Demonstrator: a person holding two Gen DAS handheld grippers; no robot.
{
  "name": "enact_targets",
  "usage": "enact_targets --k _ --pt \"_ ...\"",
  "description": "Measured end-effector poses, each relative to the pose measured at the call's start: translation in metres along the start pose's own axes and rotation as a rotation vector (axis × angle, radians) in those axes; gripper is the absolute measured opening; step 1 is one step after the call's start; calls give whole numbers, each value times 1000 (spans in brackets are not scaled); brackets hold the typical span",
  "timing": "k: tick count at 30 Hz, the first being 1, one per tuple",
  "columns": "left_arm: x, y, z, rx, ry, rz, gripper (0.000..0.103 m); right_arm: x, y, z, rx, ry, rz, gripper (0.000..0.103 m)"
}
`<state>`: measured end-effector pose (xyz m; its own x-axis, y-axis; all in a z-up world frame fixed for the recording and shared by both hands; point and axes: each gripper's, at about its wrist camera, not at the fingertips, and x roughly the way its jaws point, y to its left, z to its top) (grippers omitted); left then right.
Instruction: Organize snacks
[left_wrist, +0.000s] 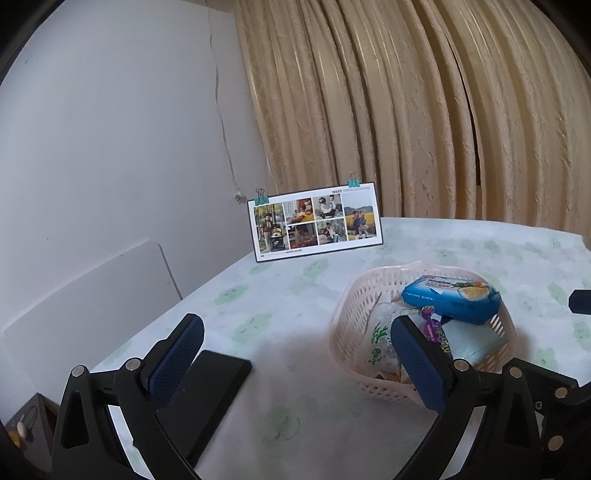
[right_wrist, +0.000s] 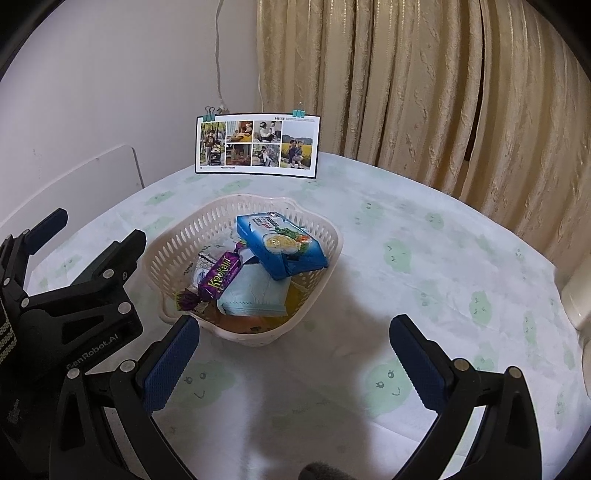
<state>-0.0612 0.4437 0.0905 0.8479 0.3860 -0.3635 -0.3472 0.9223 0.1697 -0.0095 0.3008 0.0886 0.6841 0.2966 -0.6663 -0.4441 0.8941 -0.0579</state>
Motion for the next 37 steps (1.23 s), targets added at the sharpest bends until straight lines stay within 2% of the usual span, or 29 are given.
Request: enact_targets --k 11,31,37 --pt "1 9 0 -15 3 20 101 1 8 0 -48 2 -31 102" --pt "3 10 0 -11 4 19 101 1 12 -2 -78 3 -12 102" --pt "3 10 0 -10 4 18 101 2 10 -3 -77 -2 -39 102"
